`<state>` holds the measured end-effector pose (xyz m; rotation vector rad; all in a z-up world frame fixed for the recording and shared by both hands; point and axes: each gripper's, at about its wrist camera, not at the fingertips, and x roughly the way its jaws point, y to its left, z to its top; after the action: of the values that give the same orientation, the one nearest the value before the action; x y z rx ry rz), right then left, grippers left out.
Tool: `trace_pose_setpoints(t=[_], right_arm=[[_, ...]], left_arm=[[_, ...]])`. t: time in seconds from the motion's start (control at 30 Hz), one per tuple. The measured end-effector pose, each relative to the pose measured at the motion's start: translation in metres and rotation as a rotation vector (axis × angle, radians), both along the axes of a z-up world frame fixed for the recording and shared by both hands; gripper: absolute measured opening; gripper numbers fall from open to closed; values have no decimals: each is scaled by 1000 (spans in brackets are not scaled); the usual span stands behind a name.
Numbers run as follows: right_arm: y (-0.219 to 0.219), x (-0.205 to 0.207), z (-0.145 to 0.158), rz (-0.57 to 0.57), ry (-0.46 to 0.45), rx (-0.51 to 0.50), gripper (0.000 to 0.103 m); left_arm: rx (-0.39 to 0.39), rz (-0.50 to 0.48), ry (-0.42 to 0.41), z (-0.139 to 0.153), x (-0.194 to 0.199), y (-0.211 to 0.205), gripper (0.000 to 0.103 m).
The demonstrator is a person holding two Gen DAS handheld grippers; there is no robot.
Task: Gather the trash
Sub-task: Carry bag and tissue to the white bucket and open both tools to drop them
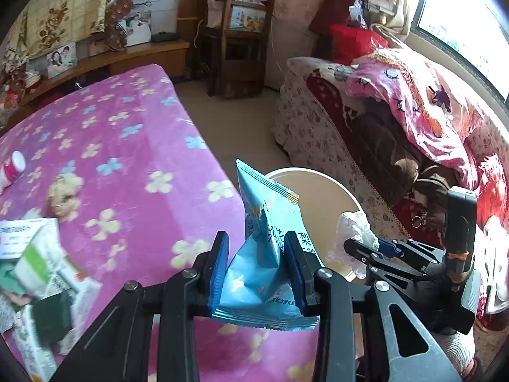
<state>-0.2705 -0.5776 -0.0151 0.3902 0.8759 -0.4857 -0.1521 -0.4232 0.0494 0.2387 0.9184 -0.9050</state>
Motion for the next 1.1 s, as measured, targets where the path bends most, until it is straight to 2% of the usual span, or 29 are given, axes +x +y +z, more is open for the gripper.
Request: trace_pose_setpoints(t=[0.17, 0.2, 0.23, 0.27, 0.3, 0.33, 0.57, 1.1], right_arm=[[-27, 2, -16, -44, -18, 38, 33], [-31, 1, -18, -51, -24, 49, 40], [-34, 1, -21, -56, -26, 62, 63], [-38, 1, -24, -63, -29, 81, 75], [-42, -1, -25, -71, -46, 96, 80], [-43, -2, -26, -76, -58, 100, 80], [-35, -8, -21, -80, -72, 82, 80], [30, -10, 22, -22, -102, -13, 80]], left_arm=[[-1, 11, 24, -17, 2, -24, 38], [-11, 18, 31, -19, 3, -27, 39], [-18, 18, 40, -20, 4, -28, 42], [-23, 17, 48, -21, 5, -30, 46], [-30, 21, 59, -23, 6, -30, 56], [-33, 27, 60, -24, 6, -31, 59], [-21, 21, 44, -24, 1, -22, 59], [-14, 70, -92, -1, -16, 31, 59]])
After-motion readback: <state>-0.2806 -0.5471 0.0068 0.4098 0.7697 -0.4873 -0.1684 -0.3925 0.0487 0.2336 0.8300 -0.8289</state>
